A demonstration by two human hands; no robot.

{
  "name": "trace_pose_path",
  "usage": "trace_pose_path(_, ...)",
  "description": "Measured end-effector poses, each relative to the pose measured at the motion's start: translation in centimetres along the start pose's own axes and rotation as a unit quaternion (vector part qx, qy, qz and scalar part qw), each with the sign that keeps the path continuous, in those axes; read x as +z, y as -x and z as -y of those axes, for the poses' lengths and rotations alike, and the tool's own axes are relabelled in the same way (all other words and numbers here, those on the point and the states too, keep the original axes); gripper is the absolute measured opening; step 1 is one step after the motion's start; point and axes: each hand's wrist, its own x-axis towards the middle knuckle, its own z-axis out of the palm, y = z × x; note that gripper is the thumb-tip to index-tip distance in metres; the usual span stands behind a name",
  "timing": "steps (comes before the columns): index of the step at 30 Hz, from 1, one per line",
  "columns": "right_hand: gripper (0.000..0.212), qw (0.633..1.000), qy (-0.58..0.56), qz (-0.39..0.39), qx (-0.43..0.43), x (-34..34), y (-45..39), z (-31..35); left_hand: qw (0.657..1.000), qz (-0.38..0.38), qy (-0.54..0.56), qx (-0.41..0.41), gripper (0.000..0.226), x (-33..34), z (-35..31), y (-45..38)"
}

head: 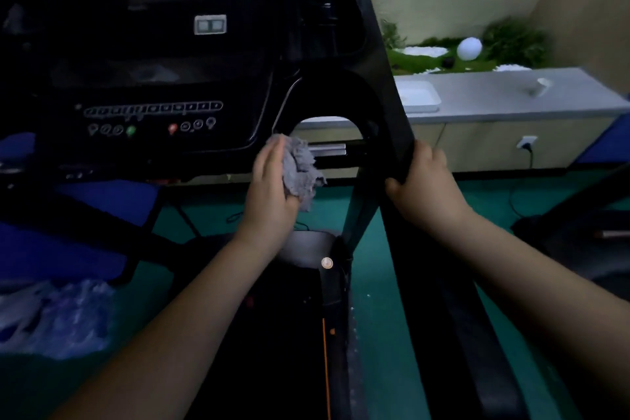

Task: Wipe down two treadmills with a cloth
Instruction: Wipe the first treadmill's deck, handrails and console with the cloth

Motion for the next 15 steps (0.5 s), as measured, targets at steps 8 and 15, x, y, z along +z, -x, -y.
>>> trace_pose_path(8,0.074,0.998,0.013,-0.023,0.050,-0.5,1.2,1.1,0.931,0.167,-0.282,0.161,0.069,0.5,6.0,-7.8)
trace_pose_path(15,0.075,0.997,0.006,-0.028,0.072,-0.7,1.1,1.6,0.908,0.272,-0.245,0.205,0.057,6.9,-1.3,-10.2)
